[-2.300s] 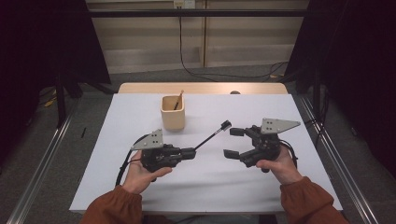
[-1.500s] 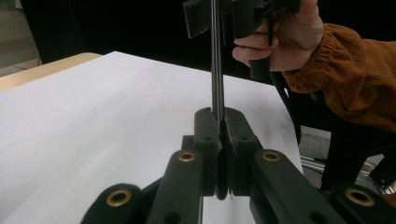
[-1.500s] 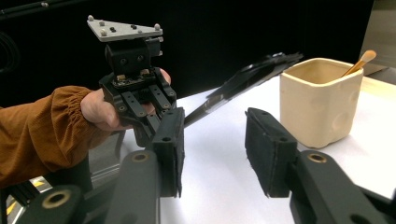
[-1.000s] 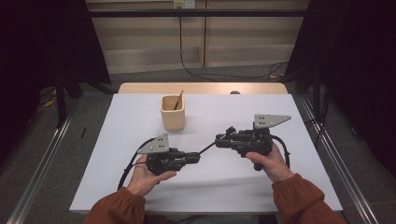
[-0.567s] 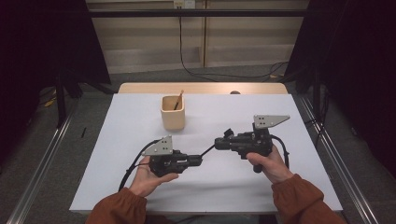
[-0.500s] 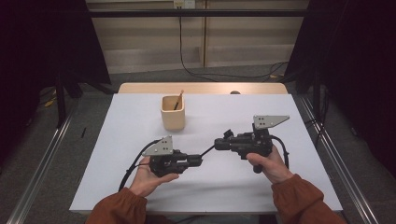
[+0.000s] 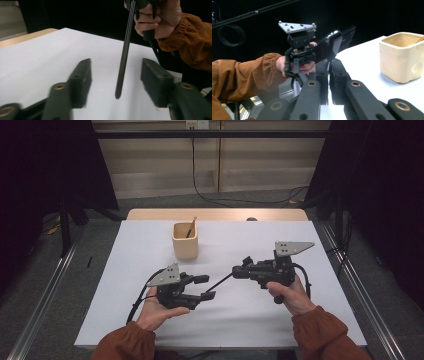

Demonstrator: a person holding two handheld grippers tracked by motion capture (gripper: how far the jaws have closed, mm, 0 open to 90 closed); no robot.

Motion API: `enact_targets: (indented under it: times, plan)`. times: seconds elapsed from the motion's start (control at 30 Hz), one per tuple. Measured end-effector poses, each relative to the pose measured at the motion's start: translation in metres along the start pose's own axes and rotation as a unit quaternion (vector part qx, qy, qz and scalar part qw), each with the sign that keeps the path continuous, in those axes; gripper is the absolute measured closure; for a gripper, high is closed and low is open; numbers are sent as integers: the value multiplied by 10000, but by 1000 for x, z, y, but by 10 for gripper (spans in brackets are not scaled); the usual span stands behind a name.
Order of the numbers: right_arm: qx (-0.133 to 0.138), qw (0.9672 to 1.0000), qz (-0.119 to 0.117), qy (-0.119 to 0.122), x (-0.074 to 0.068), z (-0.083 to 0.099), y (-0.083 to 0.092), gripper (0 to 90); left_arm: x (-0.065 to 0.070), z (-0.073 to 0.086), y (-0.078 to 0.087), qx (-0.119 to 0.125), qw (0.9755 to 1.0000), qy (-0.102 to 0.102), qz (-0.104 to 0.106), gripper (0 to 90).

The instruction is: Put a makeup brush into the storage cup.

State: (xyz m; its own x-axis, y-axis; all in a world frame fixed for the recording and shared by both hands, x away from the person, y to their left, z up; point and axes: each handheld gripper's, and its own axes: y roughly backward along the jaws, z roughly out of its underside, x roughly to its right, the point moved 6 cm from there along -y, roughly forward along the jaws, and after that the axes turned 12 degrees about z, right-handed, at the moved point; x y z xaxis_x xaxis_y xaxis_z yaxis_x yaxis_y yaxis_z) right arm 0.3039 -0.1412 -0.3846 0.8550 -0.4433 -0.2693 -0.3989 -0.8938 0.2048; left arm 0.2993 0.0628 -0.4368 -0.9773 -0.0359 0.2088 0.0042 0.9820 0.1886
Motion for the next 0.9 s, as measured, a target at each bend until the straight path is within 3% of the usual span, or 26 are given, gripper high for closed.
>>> enact_targets:
  times: [0.07, 0.23, 0.27, 0.53, 0.73, 0.9]
  plan:
    - [44, 10000, 17, -12, 2, -2, 3, 853, 0, -1, 1, -16, 9999, -40, -115, 295]
    - [37, 10000, 40, -9, 2, -6, 6, 853, -6, 0, 7, -65, 9987, 180, -462, 88]
    - [19, 10000, 53, -17, 3, -6, 7, 853, -7, -1, 8, 29, 9981, 293, -537, 49]
    - [-65, 9998, 171, -80, 7, -11, 10, 853, -7, -7, 22, 240, 9983, 123, -513, 11]
    - [-98, 9997, 199, -111, 12, -16, 13, 853, -3, -9, 30, 200, 9981, -38, -585, 9]
    - [-248, 9995, 202, -42, 13, -20, 5, 852, 0, -8, 30, 159, 9984, -20, -533, 9]
